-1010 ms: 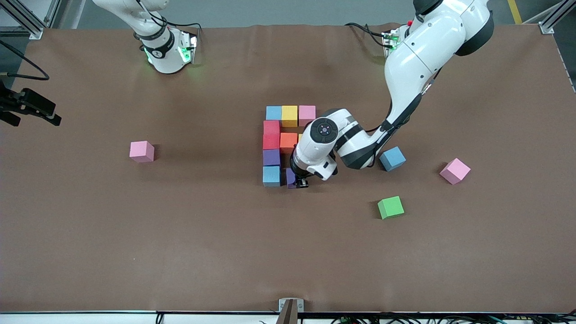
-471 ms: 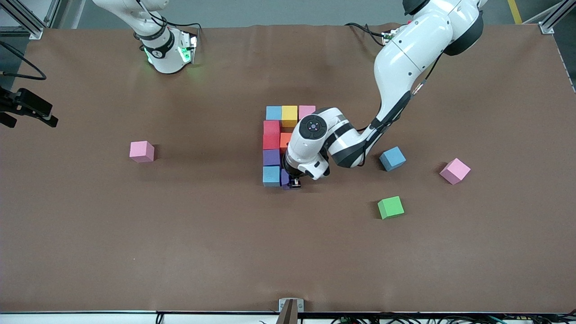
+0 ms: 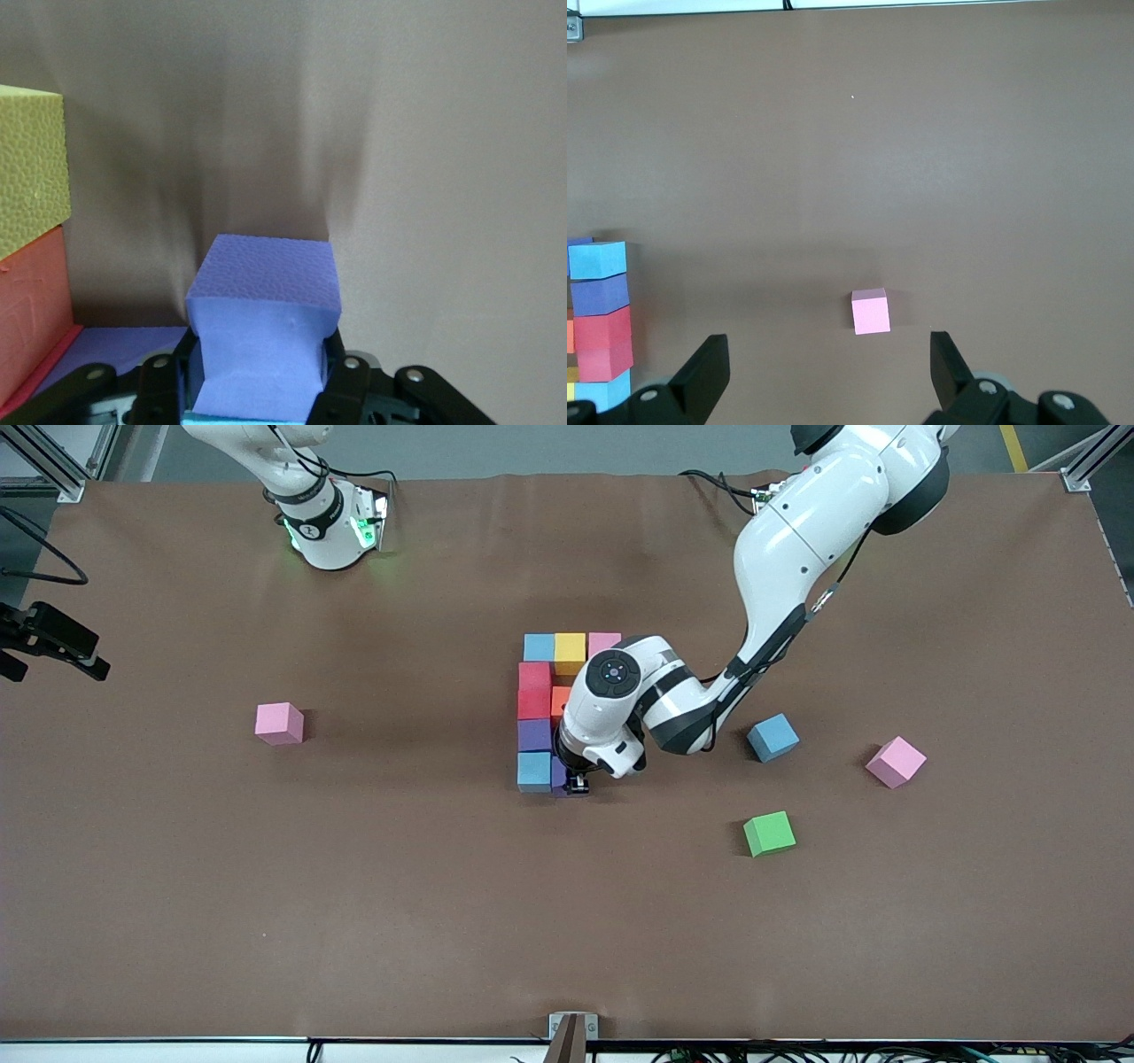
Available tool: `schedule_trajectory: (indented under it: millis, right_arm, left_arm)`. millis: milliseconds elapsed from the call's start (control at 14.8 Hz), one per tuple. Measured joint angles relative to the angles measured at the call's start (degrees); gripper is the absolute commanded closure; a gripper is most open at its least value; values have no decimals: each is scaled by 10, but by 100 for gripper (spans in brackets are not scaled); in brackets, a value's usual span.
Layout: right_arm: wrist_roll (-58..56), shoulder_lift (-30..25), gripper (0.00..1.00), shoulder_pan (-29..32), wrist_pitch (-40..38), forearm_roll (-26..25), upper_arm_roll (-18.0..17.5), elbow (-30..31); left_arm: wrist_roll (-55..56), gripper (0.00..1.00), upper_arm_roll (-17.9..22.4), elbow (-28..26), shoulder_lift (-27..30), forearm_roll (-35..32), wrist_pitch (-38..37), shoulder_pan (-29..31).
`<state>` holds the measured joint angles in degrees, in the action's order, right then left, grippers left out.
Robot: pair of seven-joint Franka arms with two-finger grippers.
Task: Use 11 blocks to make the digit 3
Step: 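Place the purple cube beside light blue with the left gripper, release, then grasp the green cube with the left gripper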
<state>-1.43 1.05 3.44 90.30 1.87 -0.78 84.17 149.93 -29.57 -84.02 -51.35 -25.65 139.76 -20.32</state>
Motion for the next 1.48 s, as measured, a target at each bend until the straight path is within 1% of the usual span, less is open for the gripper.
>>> schedule_trajectory:
  millis: [67, 135, 202, 269, 337, 404, 674, 876, 1078, 1212, 1347, 1482]
  right_arm:
    - [0, 0, 0, 0, 0, 0, 0, 0]
    - [0, 0, 0, 0, 0, 0, 0, 0]
    - [0, 0, 0, 0, 1, 0, 0, 0]
    - [0, 0, 0, 0, 2, 0, 0, 0]
    - [0, 0, 0, 0, 3, 0, 0, 0]
    - [0, 0, 0, 0, 6, 0, 0, 0]
    - [0, 0, 0, 0, 10, 0, 0, 0]
    - [0, 0, 0, 0, 9, 0, 0, 0]
    - [0, 0, 0, 0, 2, -9, 0, 6]
    - [0, -3, 0, 0, 0, -12, 0, 22]
    - [0, -12, 0, 0, 0, -13, -1, 38]
    - [0, -20, 0, 0, 1, -13, -1, 42]
  left_arm:
    - [0, 82, 0, 0, 0, 0, 0, 0]
    - [-1, 77, 0, 0, 0, 0, 0, 0]
    - [-1, 66, 0, 0, 0, 0, 0, 0]
    - [-1, 52, 0, 0, 0, 0, 0, 0]
    - [-1, 34, 0, 0, 0, 0, 0, 0]
    - [-1, 0, 0, 0, 0, 0, 0, 0]
    - [-7, 0, 2, 3, -1, 0, 0, 1]
    - [-19, 0, 0, 17, 5, 0, -6, 2]
    - [-22, 0, -8, 24, 37, 0, -53, 3]
    - [-36, 0, -8, 24, 65, 0, -90, 8]
    - [-82, 0, -8, 24, 80, 0, -124, 28]
    - [-149, 0, -7, 24, 83, 0, -146, 62]
